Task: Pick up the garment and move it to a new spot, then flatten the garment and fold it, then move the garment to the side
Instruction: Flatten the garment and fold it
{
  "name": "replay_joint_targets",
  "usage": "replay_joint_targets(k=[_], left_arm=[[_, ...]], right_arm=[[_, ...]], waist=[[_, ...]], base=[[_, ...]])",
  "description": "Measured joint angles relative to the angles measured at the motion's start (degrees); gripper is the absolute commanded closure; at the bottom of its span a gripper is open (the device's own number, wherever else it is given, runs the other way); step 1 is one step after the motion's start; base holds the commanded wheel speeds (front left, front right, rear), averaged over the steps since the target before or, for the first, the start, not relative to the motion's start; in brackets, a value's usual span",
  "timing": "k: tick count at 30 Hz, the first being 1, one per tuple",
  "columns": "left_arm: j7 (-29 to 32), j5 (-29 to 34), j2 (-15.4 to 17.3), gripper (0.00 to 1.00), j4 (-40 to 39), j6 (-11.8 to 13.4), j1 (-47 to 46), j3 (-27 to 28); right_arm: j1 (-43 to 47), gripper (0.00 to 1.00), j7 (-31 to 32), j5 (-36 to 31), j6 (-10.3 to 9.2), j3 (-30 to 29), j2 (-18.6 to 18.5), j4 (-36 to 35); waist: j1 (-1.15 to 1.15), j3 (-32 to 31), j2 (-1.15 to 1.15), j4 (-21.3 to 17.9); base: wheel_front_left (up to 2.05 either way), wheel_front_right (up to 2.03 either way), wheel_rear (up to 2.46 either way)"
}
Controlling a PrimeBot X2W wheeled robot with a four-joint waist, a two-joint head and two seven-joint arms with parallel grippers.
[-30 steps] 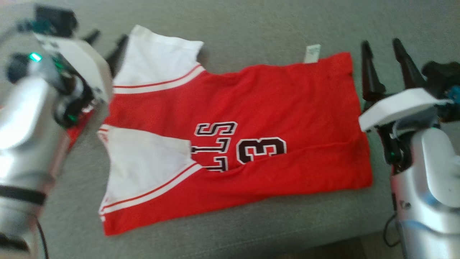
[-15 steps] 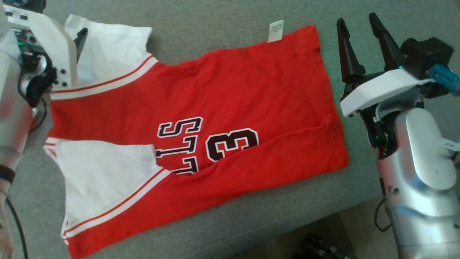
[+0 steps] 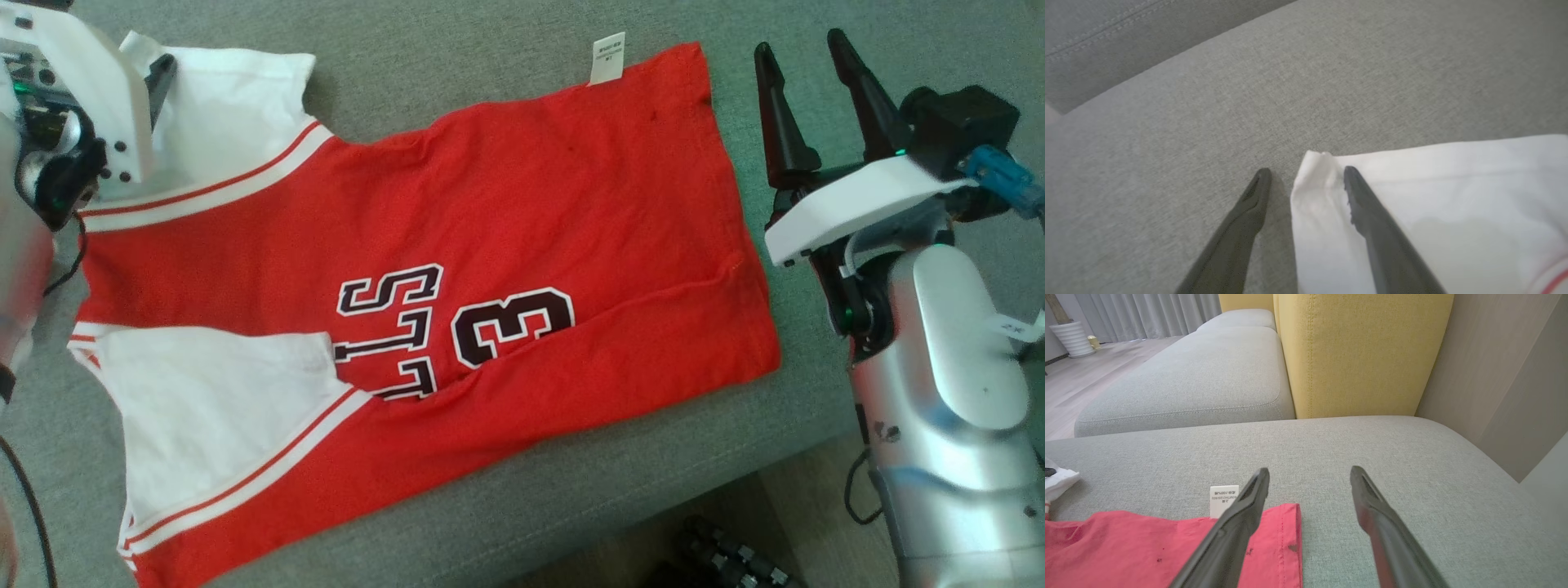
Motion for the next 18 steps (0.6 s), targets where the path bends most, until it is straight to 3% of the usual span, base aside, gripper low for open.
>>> replay_joint_targets(k=[1, 2, 11, 18], left_arm=[[0.3, -0.9, 0.0, 0.75, -0.1, 0.0, -0.1, -0.2], [0.6, -1.7, 0.0, 1.0, -0.3, 0.0, -0.1, -0.3], [-3.7, -5.8, -1.0, 1.0, -2.3, 0.0, -0.1, -2.1], [-9.9, -10.1, -1.9, 1.0, -6.9, 0.0, 0.7, -1.9]], right_arm=[[-0.1, 0.0, 0.0, 0.0, 0.0, 0.0, 0.0, 0.0], [-0.3, 0.0, 0.0, 0.0, 0.0, -0.1, 0.0, 0.0], [-1.1, 0.0, 0.7, -0.2, 0.0, -2.5, -0.4, 0.8], [-2.2, 0.0, 2.0, 0.6, 0.0, -4.3, -3.3, 4.7]], waist=[[0.0, 0.1, 0.0, 0.0], [0.0, 0.1, 0.0, 0.1], [0.0, -0.7, 0.0, 3.2], [0.0, -2.5, 0.0, 7.7]], base=[[0.0, 0.0, 0.0], [0.0, 0.0, 0.0], [0.0, 0.0, 0.0], [0.0, 0.0, 0.0]])
